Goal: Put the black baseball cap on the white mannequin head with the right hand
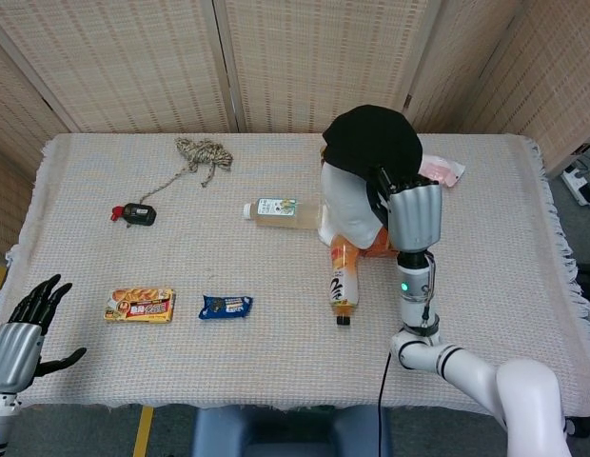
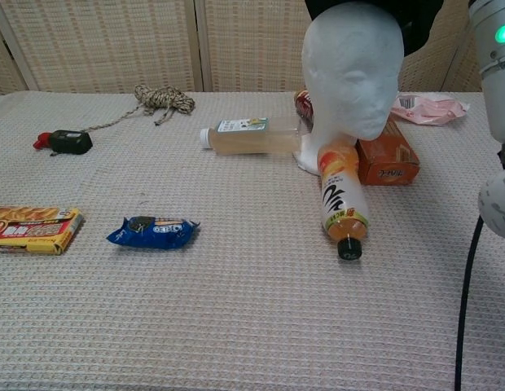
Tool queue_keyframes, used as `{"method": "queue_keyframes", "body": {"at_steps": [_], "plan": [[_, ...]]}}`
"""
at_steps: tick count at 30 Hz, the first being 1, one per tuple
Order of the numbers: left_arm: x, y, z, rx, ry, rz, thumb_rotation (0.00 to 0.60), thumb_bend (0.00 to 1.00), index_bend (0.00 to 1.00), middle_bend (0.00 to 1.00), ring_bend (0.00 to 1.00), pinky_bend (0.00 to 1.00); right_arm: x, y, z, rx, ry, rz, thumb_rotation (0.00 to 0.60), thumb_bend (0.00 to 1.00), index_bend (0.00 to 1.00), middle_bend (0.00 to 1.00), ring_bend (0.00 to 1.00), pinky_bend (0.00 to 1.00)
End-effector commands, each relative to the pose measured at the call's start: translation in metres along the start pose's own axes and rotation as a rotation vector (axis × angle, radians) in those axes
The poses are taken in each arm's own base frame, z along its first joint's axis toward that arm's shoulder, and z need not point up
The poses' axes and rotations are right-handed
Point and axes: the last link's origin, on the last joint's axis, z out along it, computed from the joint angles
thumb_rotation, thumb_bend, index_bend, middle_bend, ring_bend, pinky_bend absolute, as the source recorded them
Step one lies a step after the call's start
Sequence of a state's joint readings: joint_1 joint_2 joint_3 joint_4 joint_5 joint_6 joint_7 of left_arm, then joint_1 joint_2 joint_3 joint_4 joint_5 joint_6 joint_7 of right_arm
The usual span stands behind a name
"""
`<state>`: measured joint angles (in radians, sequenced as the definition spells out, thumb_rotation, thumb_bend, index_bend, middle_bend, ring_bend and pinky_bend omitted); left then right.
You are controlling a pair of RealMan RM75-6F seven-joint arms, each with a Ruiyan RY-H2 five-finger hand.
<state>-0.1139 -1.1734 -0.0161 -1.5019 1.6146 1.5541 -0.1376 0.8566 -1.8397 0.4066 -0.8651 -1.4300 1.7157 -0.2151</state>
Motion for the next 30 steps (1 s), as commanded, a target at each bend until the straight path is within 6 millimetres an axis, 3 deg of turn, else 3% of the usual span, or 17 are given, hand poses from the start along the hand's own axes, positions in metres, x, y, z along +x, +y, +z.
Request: {"method": "queue_keyframes", "body": {"at_steps": [1,6,14,15,17,18,20,22,23,27,30], "plan": [[0.000,0.001,0.000,-0.003,-0.001,-0.001,0.600,0.09,0.13,0.03,0.00,0.19,0.003,0.003,-0.018,0.042,-0.030,-0.004,0.600,0.62,0.75,1.00,1.00,1.00],[-0.001,0.004,-0.001,-0.018,-0.003,-0.005,0.600,0.09,0.13,0.03,0.00,0.19,0.004,0.007,-0.050,0.125,-0.109,-0.024,0.600,0.62,0.75,1.00,1.00,1.00],[0.000,0.006,-0.002,-0.025,0.001,-0.012,0.600,0.08,0.13,0.03,0.00,0.19,0.005,0.011,-0.075,0.172,-0.171,-0.052,0.600,0.62,0.73,1.00,1.00,1.00],[0.000,0.006,-0.002,-0.022,0.001,-0.010,0.600,0.09,0.13,0.03,0.00,0.19,0.005,0.014,-0.078,0.169,-0.185,-0.075,0.600,0.60,0.66,1.00,1.00,1.00],[0.000,0.005,-0.002,-0.019,0.001,-0.008,0.600,0.08,0.13,0.02,0.00,0.19,0.008,0.019,-0.083,0.168,-0.208,-0.107,0.600,0.52,0.42,1.00,1.00,1.00],[0.000,0.004,-0.002,-0.018,0.003,-0.008,0.600,0.09,0.13,0.02,0.00,0.19,0.011,0.022,-0.087,0.162,-0.230,-0.116,0.600,0.44,0.26,1.00,1.00,1.00],[0.000,0.004,-0.002,-0.019,0.006,-0.007,0.600,0.09,0.13,0.02,0.00,0.19,0.017,0.027,-0.090,0.144,-0.261,-0.120,0.600,0.28,0.05,0.98,0.98,1.00],[0.000,0.004,-0.002,-0.020,0.006,-0.005,0.600,0.09,0.13,0.02,0.00,0.20,0.026,0.032,-0.097,0.117,-0.330,-0.131,0.600,0.16,0.00,0.91,0.92,1.00],[0.000,0.004,-0.002,-0.020,0.005,-0.003,0.600,0.09,0.13,0.02,0.00,0.20,0.030,0.034,-0.100,0.111,-0.372,-0.140,0.600,0.09,0.00,0.82,0.84,0.99],[-0.001,0.005,-0.002,-0.022,0.001,0.003,0.600,0.08,0.13,0.02,0.00,0.20,0.061,0.036,-0.110,0.117,-0.528,-0.222,0.595,0.00,0.00,0.51,0.53,0.69],[-0.002,0.007,-0.003,-0.031,-0.001,0.006,0.600,0.08,0.12,0.01,0.00,0.20,0.087,0.040,-0.118,0.097,-0.608,-0.222,0.587,0.00,0.00,0.37,0.37,0.54]]}}
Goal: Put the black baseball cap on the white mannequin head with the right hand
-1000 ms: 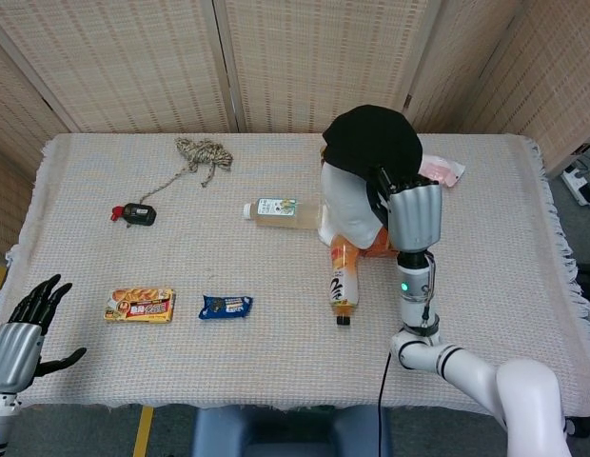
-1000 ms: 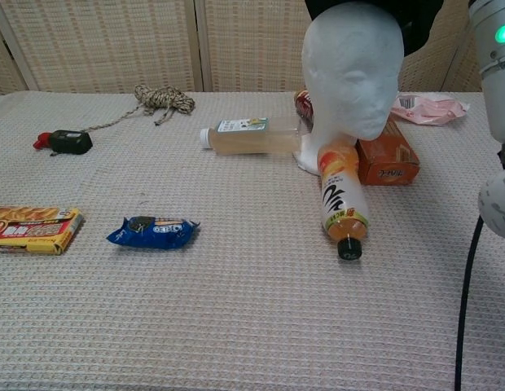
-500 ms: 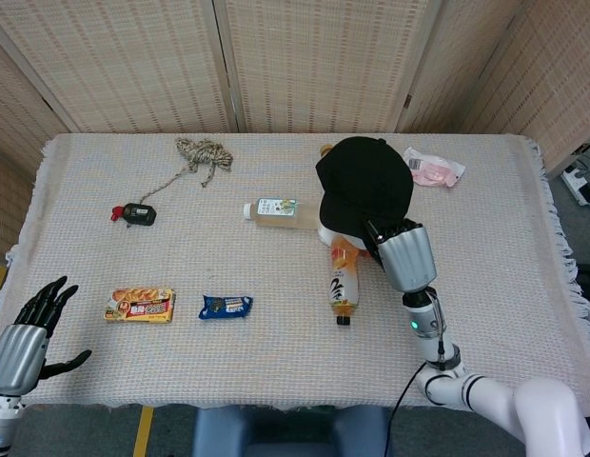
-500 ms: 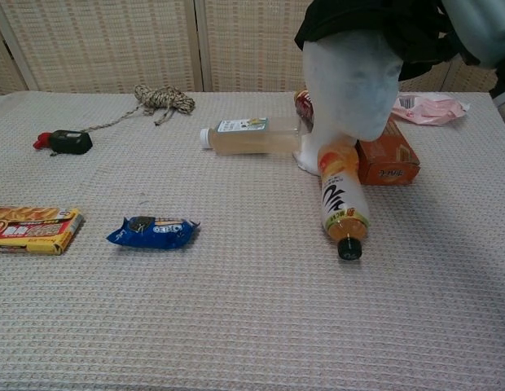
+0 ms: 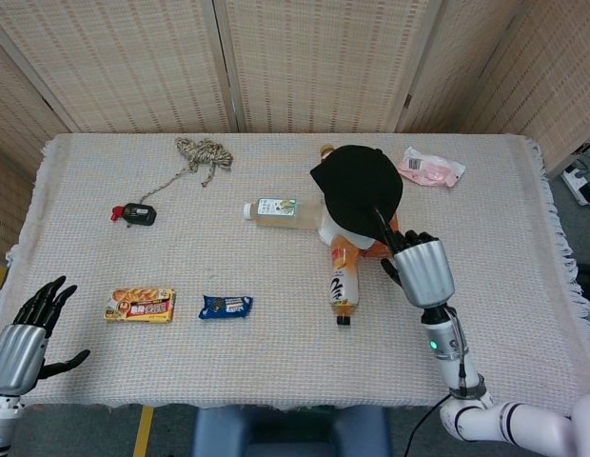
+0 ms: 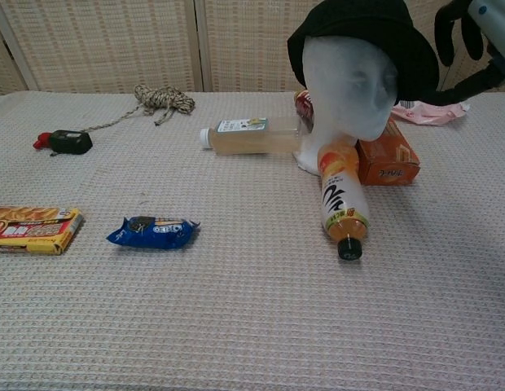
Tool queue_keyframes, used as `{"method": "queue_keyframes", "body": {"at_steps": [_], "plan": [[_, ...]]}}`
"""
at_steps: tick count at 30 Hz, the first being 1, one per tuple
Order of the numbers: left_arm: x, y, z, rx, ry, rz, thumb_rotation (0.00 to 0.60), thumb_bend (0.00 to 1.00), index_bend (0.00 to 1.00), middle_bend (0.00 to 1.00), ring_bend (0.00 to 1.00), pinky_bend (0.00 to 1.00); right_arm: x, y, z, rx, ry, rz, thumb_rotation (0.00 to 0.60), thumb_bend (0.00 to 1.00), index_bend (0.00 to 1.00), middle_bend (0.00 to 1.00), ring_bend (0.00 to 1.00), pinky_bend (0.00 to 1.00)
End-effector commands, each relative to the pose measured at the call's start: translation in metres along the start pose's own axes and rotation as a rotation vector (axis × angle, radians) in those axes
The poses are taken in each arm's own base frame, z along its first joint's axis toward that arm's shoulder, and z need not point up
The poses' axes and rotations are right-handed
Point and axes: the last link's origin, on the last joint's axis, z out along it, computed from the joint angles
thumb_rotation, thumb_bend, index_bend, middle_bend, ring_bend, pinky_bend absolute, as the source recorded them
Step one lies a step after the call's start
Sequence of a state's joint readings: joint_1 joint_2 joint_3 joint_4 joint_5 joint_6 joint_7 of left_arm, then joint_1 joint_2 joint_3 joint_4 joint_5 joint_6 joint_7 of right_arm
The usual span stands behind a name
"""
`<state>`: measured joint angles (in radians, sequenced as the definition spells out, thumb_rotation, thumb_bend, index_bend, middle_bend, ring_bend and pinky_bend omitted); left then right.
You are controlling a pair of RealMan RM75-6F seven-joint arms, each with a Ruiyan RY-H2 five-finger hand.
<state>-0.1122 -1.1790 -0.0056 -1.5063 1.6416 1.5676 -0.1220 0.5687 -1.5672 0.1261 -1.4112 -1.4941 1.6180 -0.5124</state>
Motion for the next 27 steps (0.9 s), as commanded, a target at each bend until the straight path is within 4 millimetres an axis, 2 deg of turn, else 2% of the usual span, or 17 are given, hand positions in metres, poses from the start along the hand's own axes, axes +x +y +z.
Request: {"method": "queue_keyframes", "body": {"at_steps": [1,6,9,12,16,18,21,27], "plan": [[0.000,0.001,-0.001,-0.005,0.001,0.004,0.600,0.08,0.12,0.01,0.00,0.20,0.033,0.021,-0.043,-0.028,-0.233,-0.070,0.586,0.00,0.00,0.33,0.33,0.50],[0.002,0.002,-0.002,-0.014,0.007,0.016,0.600,0.09,0.12,0.01,0.00,0.20,0.059,0.043,-0.084,-0.113,-0.370,0.011,0.586,0.00,0.00,0.15,0.13,0.32],[0.000,0.003,-0.003,-0.018,-0.015,0.024,0.600,0.09,0.12,0.01,0.00,0.19,0.063,0.057,-0.102,-0.162,-0.377,0.020,0.588,0.00,0.00,0.09,0.04,0.18],[-0.002,0.004,-0.003,-0.018,-0.035,0.038,0.600,0.09,0.12,0.01,0.00,0.19,0.062,0.067,-0.131,-0.189,-0.440,0.044,0.584,0.00,0.00,0.03,0.00,0.09],[-0.004,0.008,-0.004,-0.025,-0.052,0.065,0.600,0.09,0.13,0.01,0.00,0.19,0.066,0.087,-0.164,-0.238,-0.511,0.065,0.588,0.00,0.00,0.00,0.00,0.04],[-0.006,0.011,-0.006,-0.035,-0.057,0.080,0.600,0.09,0.13,0.01,0.00,0.19,0.069,0.099,-0.175,-0.260,-0.508,0.035,0.594,0.00,0.00,0.00,0.00,0.02],[-0.008,0.014,-0.007,-0.045,-0.062,0.085,0.600,0.09,0.12,0.01,0.00,0.19,0.073,0.110,-0.179,-0.287,-0.505,0.019,0.599,0.00,0.00,0.00,0.00,0.01],[-0.008,0.016,-0.004,-0.050,-0.049,0.075,0.600,0.09,0.12,0.01,0.00,0.19,0.074,0.111,-0.182,-0.283,-0.516,0.017,0.600,0.00,0.00,0.00,0.00,0.01]]}}
